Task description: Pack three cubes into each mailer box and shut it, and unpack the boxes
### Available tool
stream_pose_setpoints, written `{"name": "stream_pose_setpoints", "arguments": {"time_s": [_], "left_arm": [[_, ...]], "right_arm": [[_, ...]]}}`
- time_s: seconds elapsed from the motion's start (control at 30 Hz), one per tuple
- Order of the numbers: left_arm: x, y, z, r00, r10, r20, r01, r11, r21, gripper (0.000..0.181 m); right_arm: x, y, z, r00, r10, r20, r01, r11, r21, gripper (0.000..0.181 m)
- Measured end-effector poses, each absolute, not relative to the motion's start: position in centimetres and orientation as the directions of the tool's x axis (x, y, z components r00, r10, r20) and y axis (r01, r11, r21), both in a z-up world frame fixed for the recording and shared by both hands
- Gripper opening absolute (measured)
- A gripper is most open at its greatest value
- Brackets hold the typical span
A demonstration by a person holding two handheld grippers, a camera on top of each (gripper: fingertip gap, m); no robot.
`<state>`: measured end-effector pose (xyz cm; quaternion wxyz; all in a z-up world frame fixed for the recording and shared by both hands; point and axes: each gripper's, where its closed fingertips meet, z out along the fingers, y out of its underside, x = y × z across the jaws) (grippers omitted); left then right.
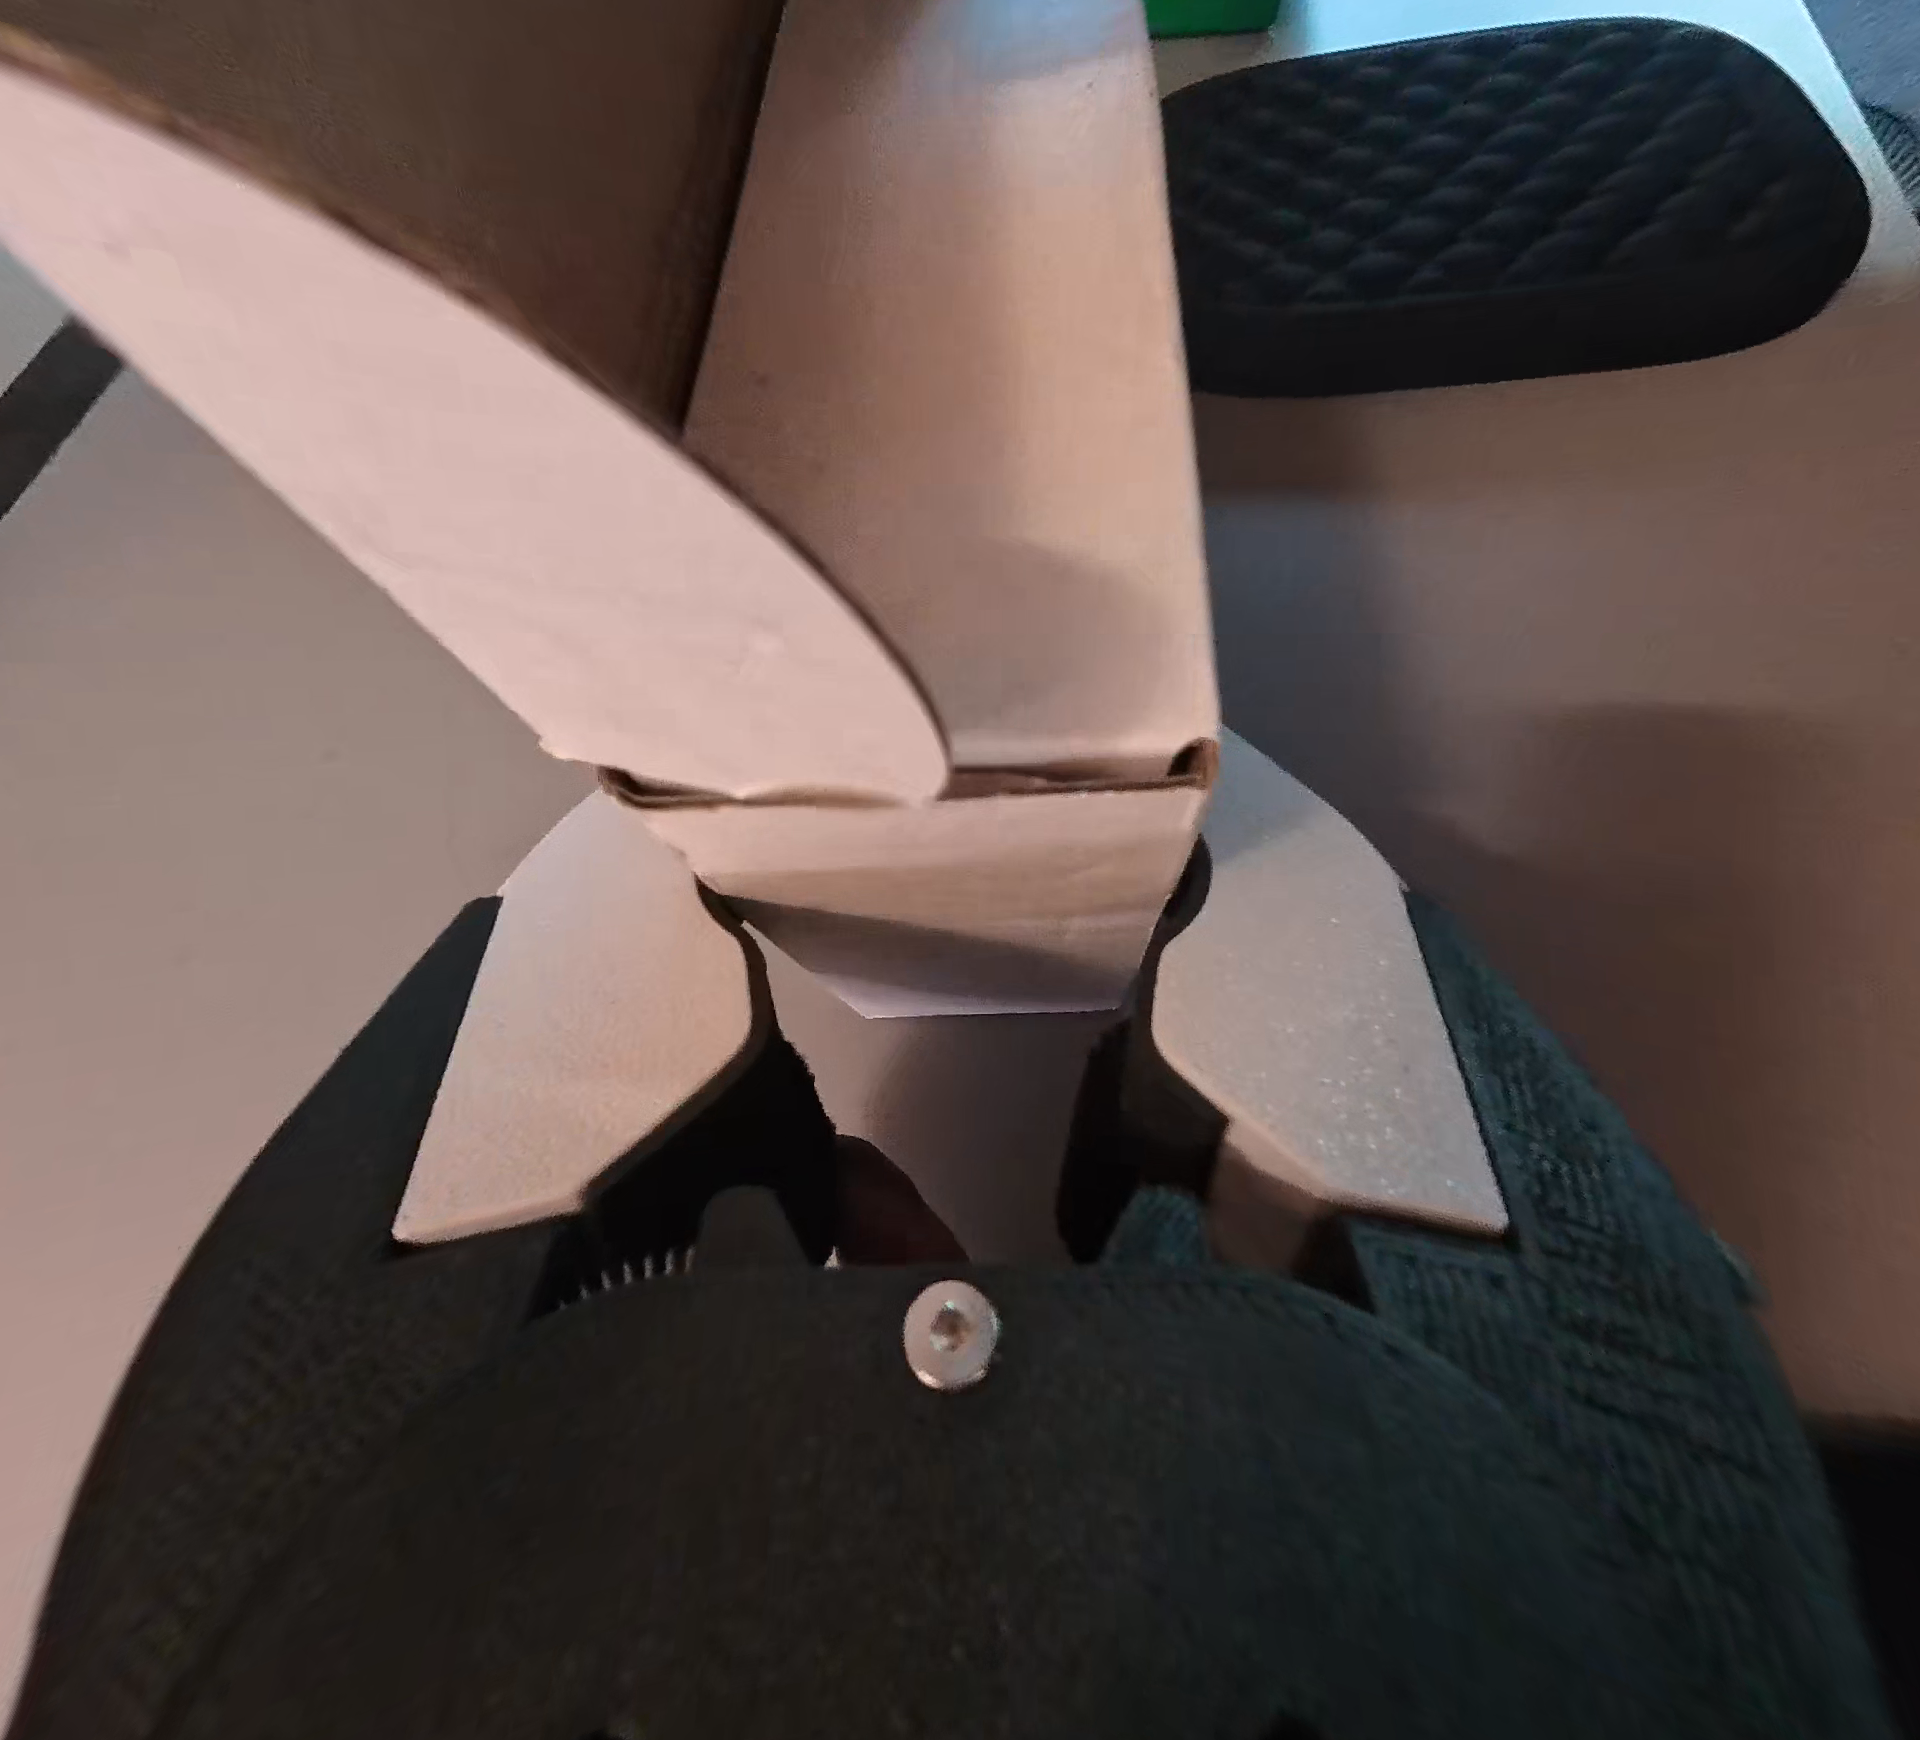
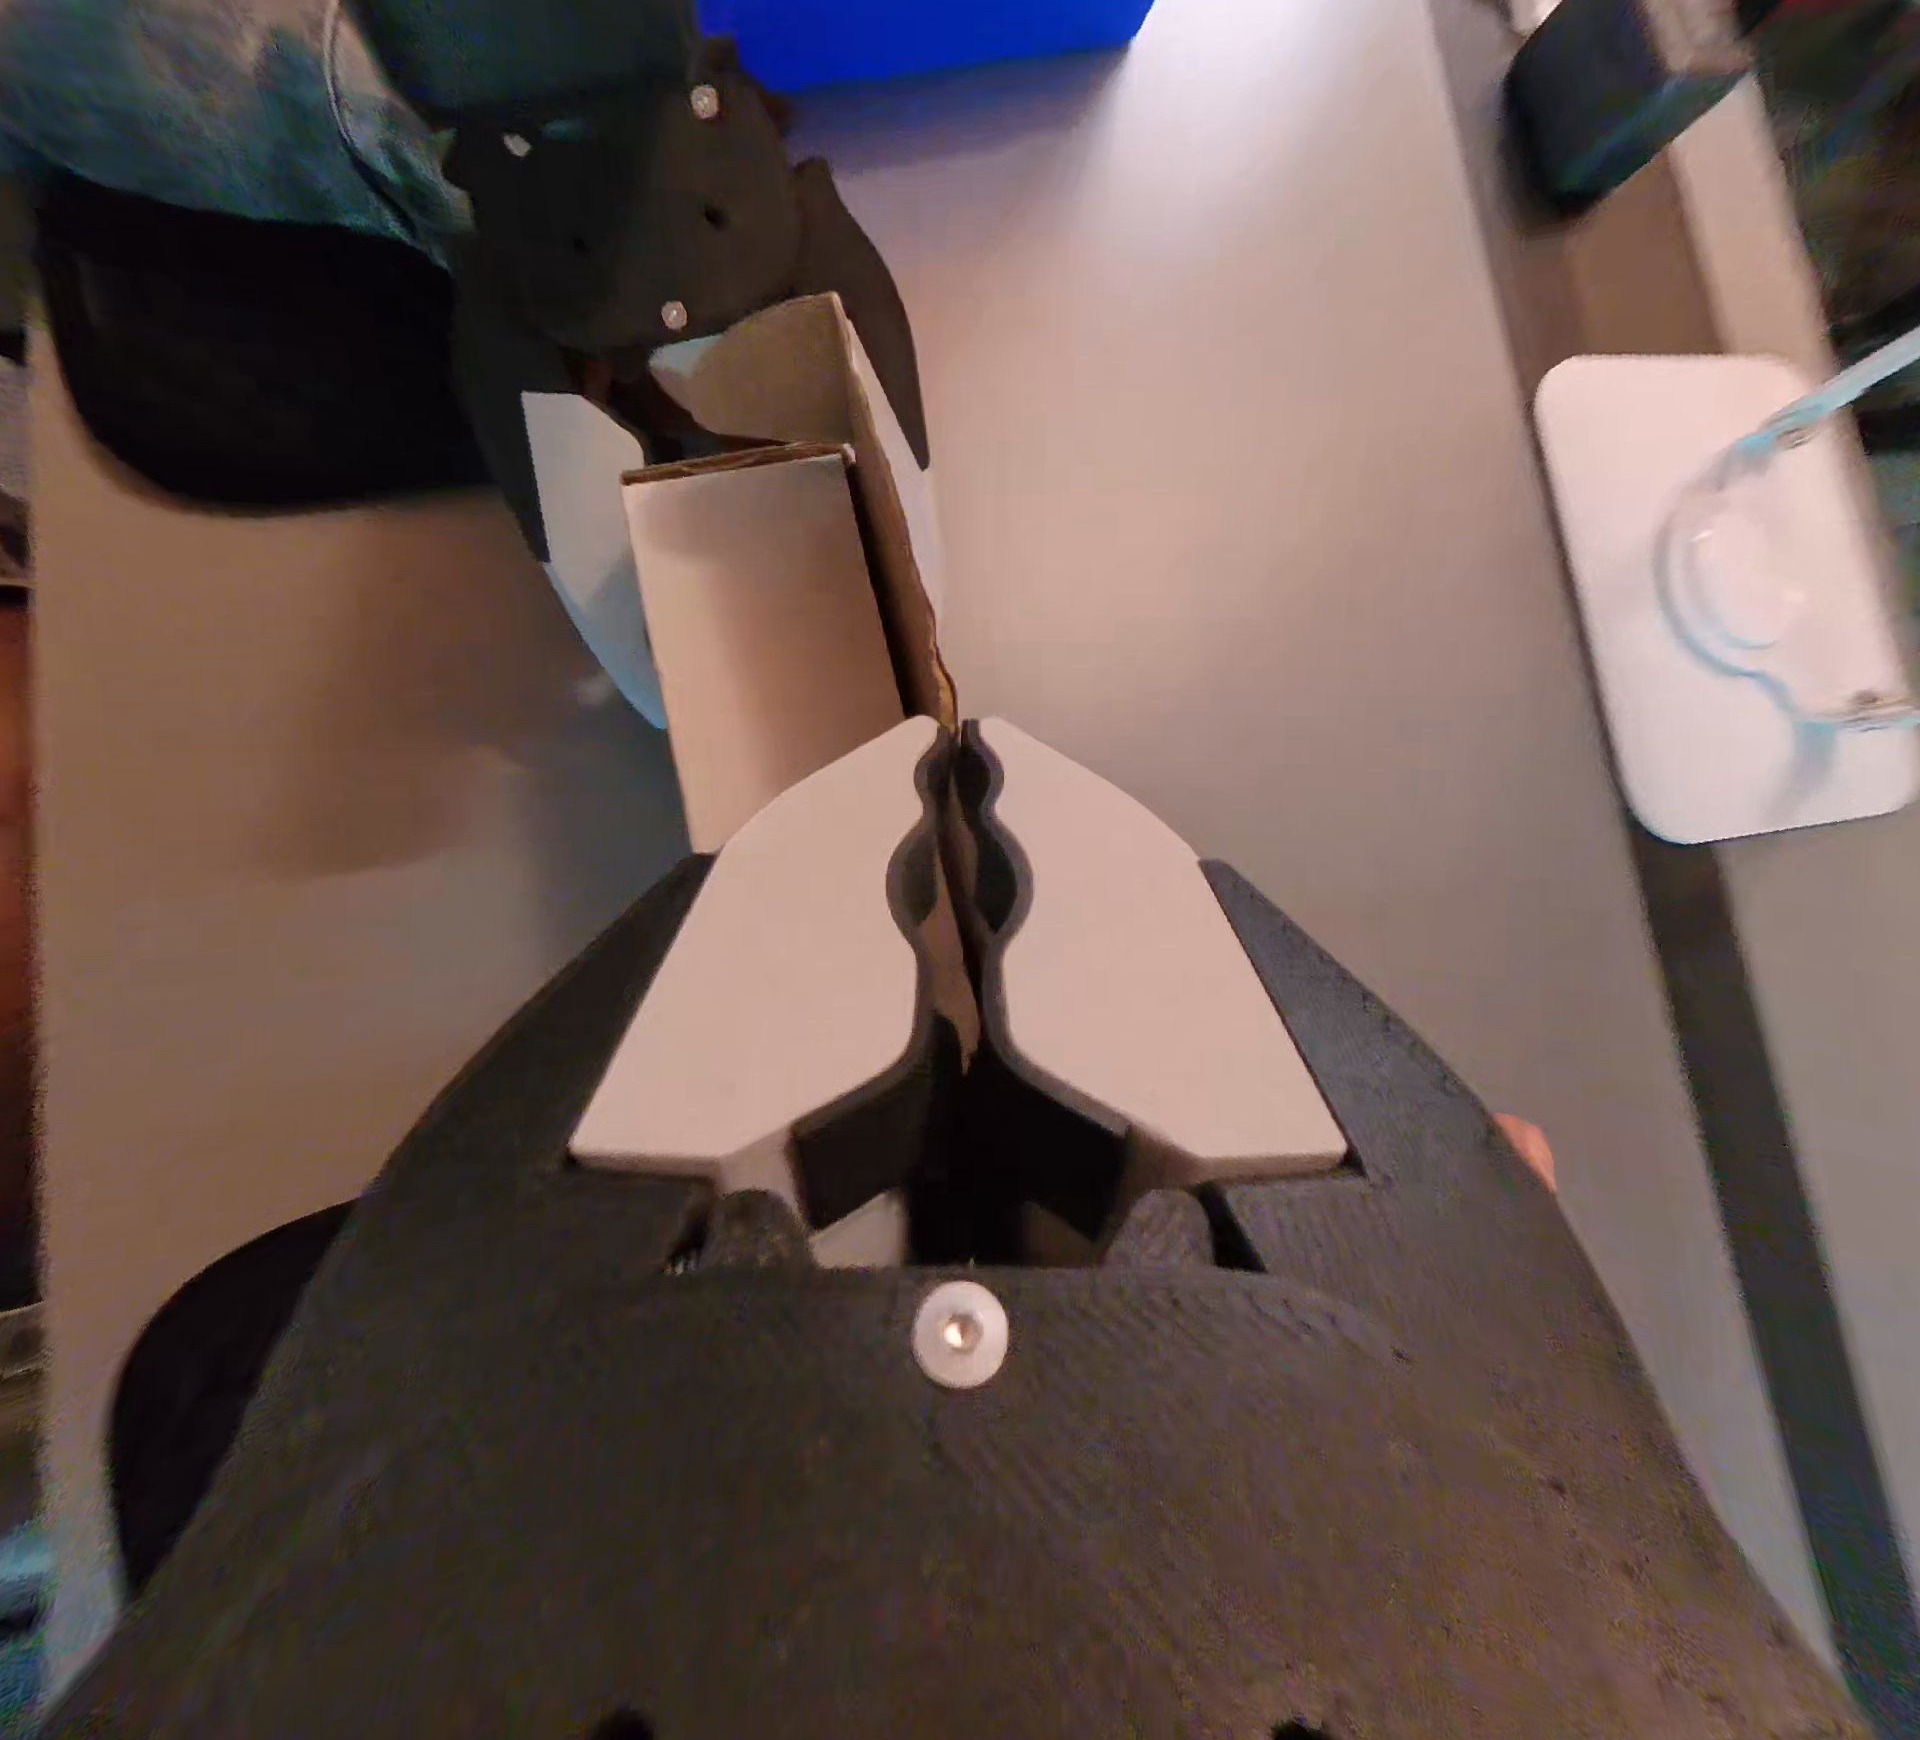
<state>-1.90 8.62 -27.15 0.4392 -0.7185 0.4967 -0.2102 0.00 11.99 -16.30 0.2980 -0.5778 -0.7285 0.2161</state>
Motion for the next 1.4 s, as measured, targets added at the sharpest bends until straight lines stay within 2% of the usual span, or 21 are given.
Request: {"name": "stream_pose_setpoints", "arguments": {"time_s": [0.03,0.2,0.3,0.4,0.5,0.6,0.77,1.0,1.17,1.4], "left_arm": [[-1.9,8.6,-27.2,0.418,-0.899,-0.131,-0.527,-0.122,-0.841,0.078],[-1.9,8.7,-27.2,0.417,-0.900,-0.129,-0.526,-0.124,-0.841,0.078],[-2.7,9.3,-27.0,0.480,-0.865,-0.144,-0.528,-0.154,-0.835,0.081],[-3.9,9.7,-24.1,0.547,-0.809,-0.213,-0.487,-0.101,-0.868,0.100],[-4.9,9.7,-18.5,0.632,-0.694,-0.346,-0.419,0.070,-0.905,0.100],[-3.5,7.8,-15.3,0.570,-0.660,-0.489,-0.477,0.219,-0.851,0.091],[-1.1,8.2,-18.1,0.385,-0.726,-0.570,-0.710,0.162,-0.686,0.086],[-2.4,11.4,-20.0,0.414,-0.678,-0.607,-0.815,0.021,-0.579,0.076],[-3.2,11.4,-21.4,0.427,-0.682,-0.594,-0.823,-0.021,-0.568,0.069],[-2.8,8.8,-21.2,0.408,-0.711,-0.573,-0.805,0.016,-0.593,0.055]], "right_arm": [[-0.1,12.2,-16.3,-0.153,0.980,0.126,0.732,0.198,-0.652,0.001],[-0.5,13.3,-16.6,-0.152,0.976,-0.157,0.822,0.037,-0.568,0.002],[-0.8,13.9,-16.8,-0.120,0.963,-0.242,0.858,-0.022,-0.514,0.002],[-0.4,15.4,-17.0,-0.074,0.986,-0.150,0.878,-0.006,-0.478,0.001],[0.0,15.9,-16.6,-0.057,0.988,-0.141,0.872,-0.019,-0.489,0.001],[0.2,16.5,-16.2,-0.049,0.993,-0.110,0.860,-0.014,-0.510,0.001],[0.2,16.1,-16.0,-0.069,0.994,-0.086,0.863,0.016,-0.505,0.001],[-0.1,15.3,-15.6,-0.118,0.991,-0.061,0.857,0.071,-0.510,0.001],[-0.3,14.5,-15.1,-0.161,0.986,-0.034,0.844,0.119,-0.523,0.001],[-0.6,14.6,-13.8,-0.170,0.985,0.031,0.821,0.159,-0.549,0.001]]}}
